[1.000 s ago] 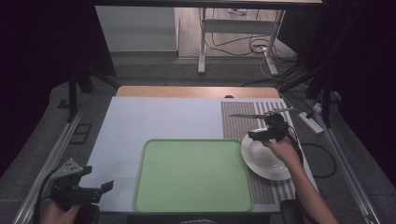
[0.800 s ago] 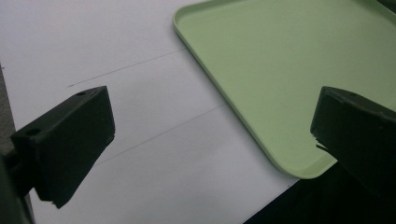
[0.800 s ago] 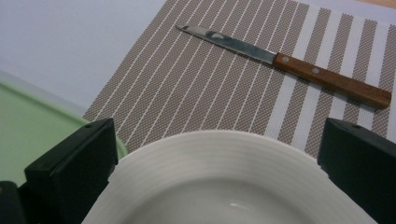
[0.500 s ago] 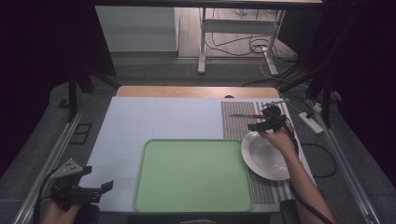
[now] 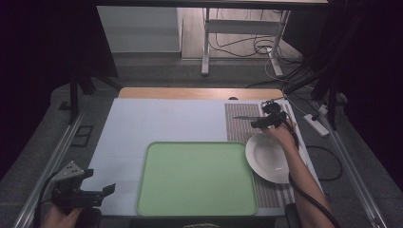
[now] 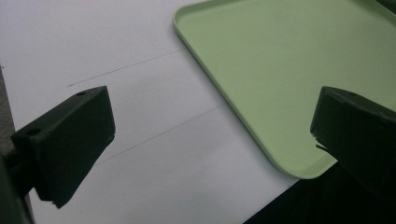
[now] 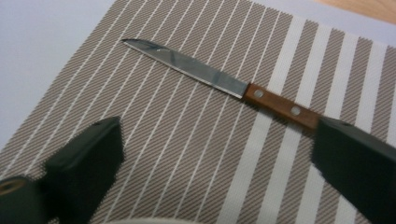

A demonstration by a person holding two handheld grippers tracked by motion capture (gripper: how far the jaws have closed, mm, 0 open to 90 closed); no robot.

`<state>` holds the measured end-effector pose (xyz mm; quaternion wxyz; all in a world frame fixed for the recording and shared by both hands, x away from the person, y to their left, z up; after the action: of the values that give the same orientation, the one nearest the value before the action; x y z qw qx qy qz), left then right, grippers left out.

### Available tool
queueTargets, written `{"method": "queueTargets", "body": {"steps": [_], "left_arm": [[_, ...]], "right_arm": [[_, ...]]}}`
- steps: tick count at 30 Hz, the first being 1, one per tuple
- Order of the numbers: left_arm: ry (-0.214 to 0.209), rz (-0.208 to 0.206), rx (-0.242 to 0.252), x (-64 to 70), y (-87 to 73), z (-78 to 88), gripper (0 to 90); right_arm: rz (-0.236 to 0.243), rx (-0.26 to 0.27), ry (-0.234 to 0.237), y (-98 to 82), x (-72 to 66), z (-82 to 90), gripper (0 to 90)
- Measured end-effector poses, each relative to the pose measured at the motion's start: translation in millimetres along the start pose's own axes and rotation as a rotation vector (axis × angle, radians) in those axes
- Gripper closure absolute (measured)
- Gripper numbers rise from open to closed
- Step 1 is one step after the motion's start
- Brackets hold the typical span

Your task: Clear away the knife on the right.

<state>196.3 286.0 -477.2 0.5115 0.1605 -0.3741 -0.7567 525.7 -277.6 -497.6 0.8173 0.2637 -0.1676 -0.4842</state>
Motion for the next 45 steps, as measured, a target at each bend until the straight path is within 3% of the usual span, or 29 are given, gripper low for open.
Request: {"method": "queueTargets", "body": {"steps": [1,2,3,4,6,8,13,23,28,30,31,34,35,39,42,45], "left_arm": [[0.002,-0.003,-0.001,0.3,0.0,-0.1,0.0],[0.002,-0.003,-0.001,0.3,0.0,-0.1,0.0],[0.002,-0.003,-0.002,0.4,0.1,-0.3,0.0],[0.002,-0.003,-0.002,0.4,0.1,-0.3,0.0],[0.003,-0.001,-0.003,0.2,0.2,-0.4,0.0],[0.002,0.0,-0.002,0.1,0.2,-0.3,0.0],[0.001,0.002,-0.003,-0.2,0.2,-0.4,0.0],[0.002,-0.003,-0.006,0.3,0.1,-0.6,0.0],[0.006,-0.01,-0.006,1.1,-0.2,-0.1,0.0],[0.006,-0.009,-0.005,0.9,-0.2,-0.1,0.0],[0.004,-0.004,-0.005,0.4,-0.1,-0.2,0.0],[0.004,-0.003,-0.006,0.6,0.0,-0.3,0.0],[0.008,-0.009,-0.004,1.3,0.0,-0.2,0.0],[0.01,-0.017,-0.008,1.9,0.2,-0.6,0.1],[0.009,-0.013,-0.007,1.6,0.1,-0.5,0.1],[0.008,-0.011,-0.005,1.4,0.1,-0.4,0.1]], "right_arm": [[0.003,0.002,-0.005,2.6,4.0,-2.3,19.8],[0.003,0.002,-0.005,2.6,4.0,-2.3,19.8],[-0.002,-0.004,-0.009,6.3,9.0,-3.6,33.9],[-0.009,-0.009,0.007,8.1,11.3,-4.3,41.7],[-0.015,-0.013,0.021,9.8,13.8,-5.6,46.8],[-0.033,-0.028,0.047,14.6,22.3,-10.9,61.2],[-0.021,-0.036,0.022,20.5,37.1,-18.3,89.7],[-0.034,-0.029,-0.02,23.7,60.7,-36.2,89.9],[-0.016,-0.063,-0.055,17.7,68.9,-43.7,89.4],[-0.014,-0.068,-0.052,16.6,69.8,-42.8,89.4],[-0.02,-0.079,-0.021,13.7,71.1,-39.6,89.4],[-0.027,-0.096,0.001,10.6,70.1,-36.4,89.3],[-0.05,-0.108,0.026,7.6,68.5,-33.6,89.3],[-0.032,-0.145,0.013,5.9,62.2,-29.1,89.3],[-0.041,-0.107,0.024,10.3,60.2,-23.5,84.2],[-0.048,-0.076,0.032,15.6,57.4,-19.1,70.9]]}}
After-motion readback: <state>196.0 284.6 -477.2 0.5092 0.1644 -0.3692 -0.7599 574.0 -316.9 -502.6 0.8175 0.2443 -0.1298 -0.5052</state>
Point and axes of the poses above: each handheld gripper's, and its own axes: z roughly backward along the jaws, y roughly out of its top, x roughly to its right, the point moved 2 cm from there along -z, roughly forward along the jaws, and after that the axes turned 3 degrees about y, right-handed, at the moved point
